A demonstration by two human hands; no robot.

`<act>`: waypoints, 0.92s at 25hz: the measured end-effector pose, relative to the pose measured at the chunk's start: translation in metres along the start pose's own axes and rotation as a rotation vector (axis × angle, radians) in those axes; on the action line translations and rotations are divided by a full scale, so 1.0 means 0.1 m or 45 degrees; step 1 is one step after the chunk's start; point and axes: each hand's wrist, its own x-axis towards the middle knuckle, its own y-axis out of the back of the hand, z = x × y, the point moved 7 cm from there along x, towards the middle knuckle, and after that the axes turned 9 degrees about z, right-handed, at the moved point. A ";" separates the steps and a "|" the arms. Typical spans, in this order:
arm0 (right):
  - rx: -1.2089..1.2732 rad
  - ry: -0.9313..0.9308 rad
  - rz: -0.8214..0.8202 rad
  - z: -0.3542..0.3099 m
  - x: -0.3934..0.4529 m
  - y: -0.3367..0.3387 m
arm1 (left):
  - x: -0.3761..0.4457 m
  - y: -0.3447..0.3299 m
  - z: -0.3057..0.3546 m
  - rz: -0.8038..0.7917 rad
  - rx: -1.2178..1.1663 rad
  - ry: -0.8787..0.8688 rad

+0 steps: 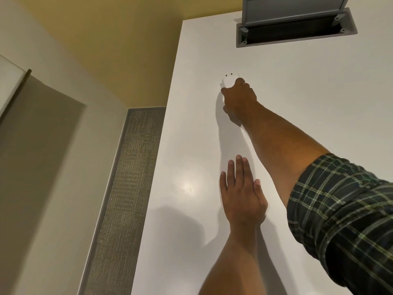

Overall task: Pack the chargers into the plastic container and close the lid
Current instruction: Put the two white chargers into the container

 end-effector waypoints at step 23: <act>1.425 -0.343 0.078 0.81 -0.92 0.11 | -0.01 -0.20 -0.06 0.236 0.012 0.002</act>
